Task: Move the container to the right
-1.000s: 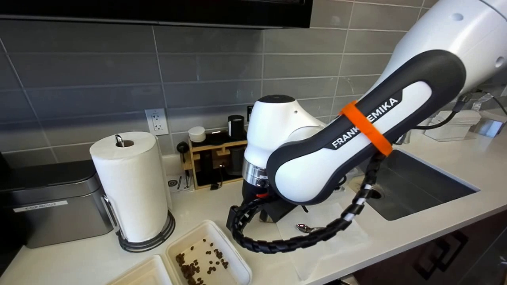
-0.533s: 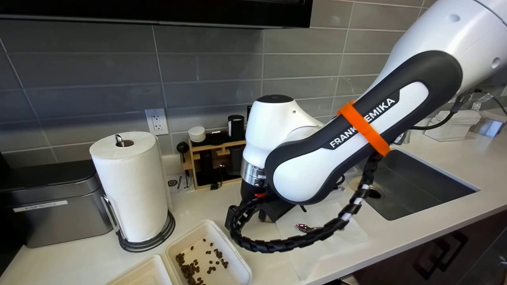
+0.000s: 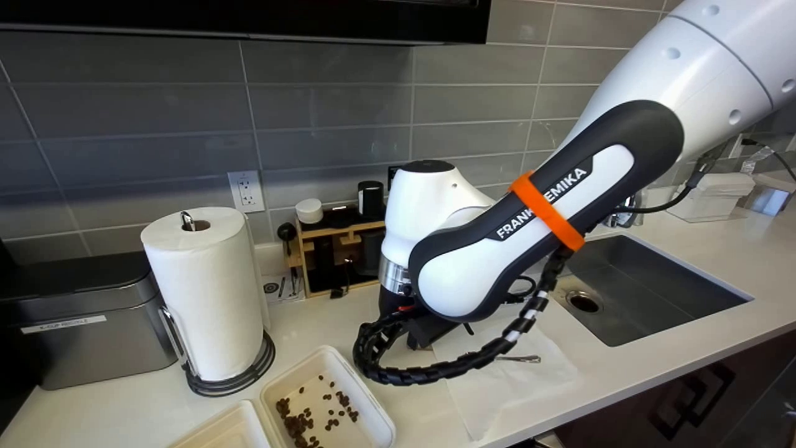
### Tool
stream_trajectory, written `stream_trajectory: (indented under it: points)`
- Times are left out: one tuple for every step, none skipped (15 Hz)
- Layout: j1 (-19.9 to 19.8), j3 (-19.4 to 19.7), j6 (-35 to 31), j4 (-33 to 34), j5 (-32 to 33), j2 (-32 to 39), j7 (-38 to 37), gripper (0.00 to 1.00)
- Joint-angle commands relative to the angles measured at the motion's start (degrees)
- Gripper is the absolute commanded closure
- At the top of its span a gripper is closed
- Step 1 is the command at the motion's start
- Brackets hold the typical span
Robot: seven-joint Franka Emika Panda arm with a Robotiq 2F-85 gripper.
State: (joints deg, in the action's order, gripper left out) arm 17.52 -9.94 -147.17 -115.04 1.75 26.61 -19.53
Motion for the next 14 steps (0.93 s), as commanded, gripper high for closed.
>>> stream_trajectory:
  points:
    - [1.56,1.16,-1.08,4.17,-1.53,5.26,-1.54,0.00]
    - [1.76,1.27,-1.50,5.10,-1.74,6.41,-1.76,0.00]
    - [2.22,1.69,-1.79,6.16,-1.60,7.51,-2.32,0.00]
    - [2.52,1.84,-2.25,7.26,-1.95,8.73,-2.80,0.00]
    - [2.96,2.18,-3.03,8.18,-2.00,9.79,-3.35,0.00]
    - [3.42,2.43,-3.76,9.27,-2.07,10.99,-3.77,0.00]
    - [3.89,2.67,-4.20,10.28,-2.08,12.09,-3.97,0.00]
    - [4.37,2.96,-4.68,11.43,-2.05,13.37,-4.17,0.00]
    - [4.66,3.12,-5.48,12.44,-2.14,14.48,-4.18,0.00]
    - [5.06,3.46,-5.72,13.48,-2.07,15.53,-4.28,0.00]
    - [5.46,3.74,-5.93,14.65,-2.10,16.56,-4.50,0.02]
    - [5.67,3.91,-5.91,15.66,-2.24,17.45,-4.56,0.13]
    - [6.01,4.24,-6.28,16.52,-2.14,18.22,-4.71,0.26]
    - [6.29,4.49,-6.17,17.41,-2.14,18.85,-4.89,0.31]
